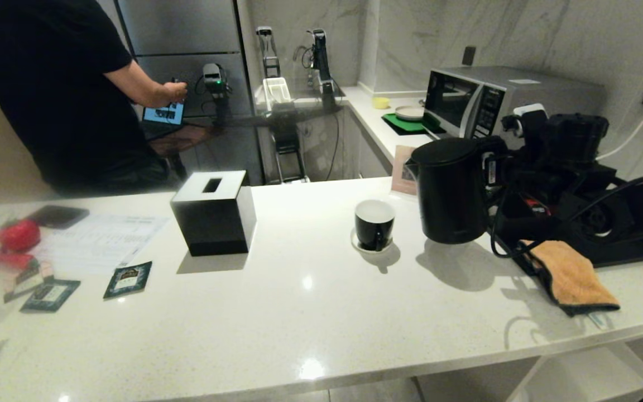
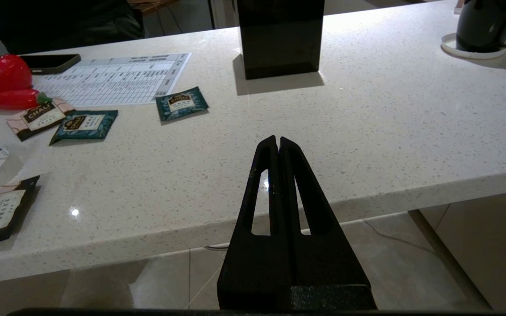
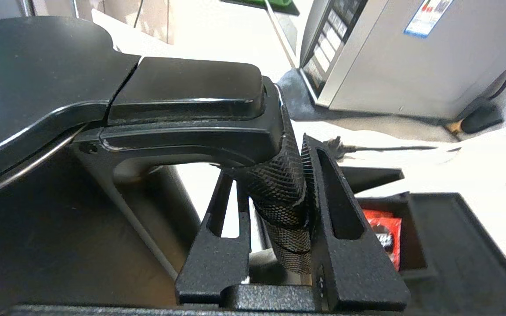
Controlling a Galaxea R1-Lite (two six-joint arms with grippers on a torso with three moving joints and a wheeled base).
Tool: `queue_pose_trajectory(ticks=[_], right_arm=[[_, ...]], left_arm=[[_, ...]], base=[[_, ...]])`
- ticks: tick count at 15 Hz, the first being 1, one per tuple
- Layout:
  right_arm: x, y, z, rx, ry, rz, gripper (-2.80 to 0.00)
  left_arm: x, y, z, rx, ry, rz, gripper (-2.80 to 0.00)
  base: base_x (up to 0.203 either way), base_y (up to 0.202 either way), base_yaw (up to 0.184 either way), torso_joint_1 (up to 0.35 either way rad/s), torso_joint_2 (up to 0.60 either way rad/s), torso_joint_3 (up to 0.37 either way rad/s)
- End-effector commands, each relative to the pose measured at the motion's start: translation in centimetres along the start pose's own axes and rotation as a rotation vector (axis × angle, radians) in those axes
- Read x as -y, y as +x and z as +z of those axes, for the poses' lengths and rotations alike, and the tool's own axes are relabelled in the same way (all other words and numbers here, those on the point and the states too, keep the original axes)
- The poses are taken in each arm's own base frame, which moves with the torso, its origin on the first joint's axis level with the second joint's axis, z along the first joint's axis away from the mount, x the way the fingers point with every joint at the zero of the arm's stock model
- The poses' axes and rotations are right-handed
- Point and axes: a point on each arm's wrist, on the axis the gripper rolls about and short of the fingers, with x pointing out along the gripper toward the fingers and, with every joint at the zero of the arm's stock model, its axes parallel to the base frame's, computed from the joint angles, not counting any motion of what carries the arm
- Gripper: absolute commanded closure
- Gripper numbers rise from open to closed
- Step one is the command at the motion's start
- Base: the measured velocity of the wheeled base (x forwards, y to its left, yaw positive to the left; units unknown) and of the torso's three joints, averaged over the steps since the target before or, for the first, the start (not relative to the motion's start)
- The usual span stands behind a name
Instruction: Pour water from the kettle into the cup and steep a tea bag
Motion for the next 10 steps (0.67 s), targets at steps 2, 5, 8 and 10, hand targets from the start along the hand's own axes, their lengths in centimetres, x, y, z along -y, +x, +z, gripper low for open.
queue_pose_trajectory(ticks=[2, 5, 8, 10], right_arm=[[-0.12, 0.3, -0.07, 0.006, -0.038, -0.001, 0.0], [-0.24, 0.37, 0.03, 0.009, -0.055, 0.001, 0.0], [-0.77, 0.47, -0.17, 0.009, -0.085, 0.012, 0.0], [-1.04, 0.58, -0.1, 0.013, -0.105, 0.017, 0.0]], left_arm=[[0.0, 0.01, 0.01, -0.001, 0.001, 0.0, 0.0], [0.0, 0.01, 0.01, -0.001, 0.001, 0.0, 0.0], [0.0, 0.01, 0.01, -0.001, 0.001, 0.0, 0.0], [0.0, 0.01, 0.01, -0.001, 0.001, 0.0, 0.0]], base=[[0.0, 0.0, 0.0, 0.0, 0.0, 0.0], [0.0, 0.0, 0.0, 0.0, 0.0, 0.0], [0.0, 0.0, 0.0, 0.0, 0.0, 0.0], [0.0, 0.0, 0.0, 0.0, 0.0, 0.0]])
